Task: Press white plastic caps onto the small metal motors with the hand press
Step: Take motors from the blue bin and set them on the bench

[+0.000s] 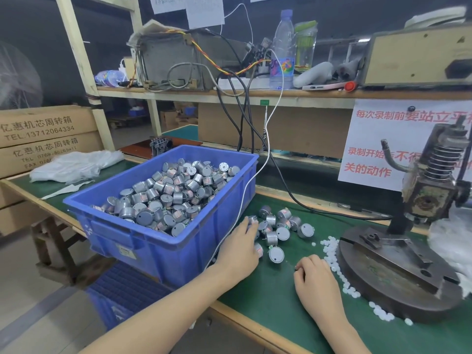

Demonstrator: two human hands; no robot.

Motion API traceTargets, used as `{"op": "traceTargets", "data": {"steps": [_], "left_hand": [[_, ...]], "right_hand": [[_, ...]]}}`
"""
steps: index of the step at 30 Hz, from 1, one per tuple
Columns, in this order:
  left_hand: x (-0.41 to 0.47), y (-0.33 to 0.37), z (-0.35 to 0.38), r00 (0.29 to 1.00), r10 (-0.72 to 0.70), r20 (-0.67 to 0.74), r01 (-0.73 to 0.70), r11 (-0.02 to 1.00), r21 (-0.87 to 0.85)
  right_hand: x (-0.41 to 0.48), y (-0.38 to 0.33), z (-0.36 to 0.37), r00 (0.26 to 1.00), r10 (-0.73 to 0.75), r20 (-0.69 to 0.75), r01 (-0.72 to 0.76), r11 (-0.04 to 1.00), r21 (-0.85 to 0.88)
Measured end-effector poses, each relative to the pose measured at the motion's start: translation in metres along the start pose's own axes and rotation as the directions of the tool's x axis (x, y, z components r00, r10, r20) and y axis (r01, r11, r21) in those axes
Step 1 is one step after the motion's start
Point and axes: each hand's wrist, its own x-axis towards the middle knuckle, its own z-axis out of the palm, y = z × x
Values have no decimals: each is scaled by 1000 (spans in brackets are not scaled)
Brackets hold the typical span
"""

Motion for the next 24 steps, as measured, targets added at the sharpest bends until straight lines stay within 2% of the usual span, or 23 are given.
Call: {"op": "traceTargets", "data": {"steps": [5, 8, 10, 12, 15, 17, 19, 21, 22, 24], "left_hand": [[-5, 34, -55, 948, 106, -299, -165, 970, -180], [10, 38, -104, 942, 116, -314, -186, 962, -202], [28, 26, -130, 973, 91, -211, -116, 987, -108], [42, 3, -140, 991, -4, -133, 5, 1000, 6], [48, -40, -139, 977, -173, -126, 175, 985, 1], [44, -64, -137, 971, -240, 16, 239, 970, 39], [39, -78, -134, 913, -283, 293, 251, 958, 141], [35, -85, -130, 799, -314, 512, 229, 947, 224], [34, -85, -128, 769, -323, 552, 220, 944, 246], [34, -81, -127, 765, -320, 559, 195, 942, 272]], "right_hand": [[0, 0, 0, 1000, 4, 5, -4, 1000, 15], [-1, 0, -1, 1000, 2, 1, -2, 999, 32], [-1, -1, -3, 1000, 1, -3, -1, 999, 37], [-1, -2, -4, 1000, 0, -2, 0, 999, 41], [-2, -1, -5, 1000, 9, 9, -10, 999, 39], [-2, -1, -4, 1000, 7, 9, -7, 999, 39], [-1, -2, -4, 1000, 14, 7, -14, 999, 46], [-1, -2, -4, 1000, 18, 6, -18, 998, 52], [-1, -2, -4, 1000, 19, 6, -19, 998, 54], [-1, -2, -4, 1000, 20, 6, -21, 998, 54]]}}
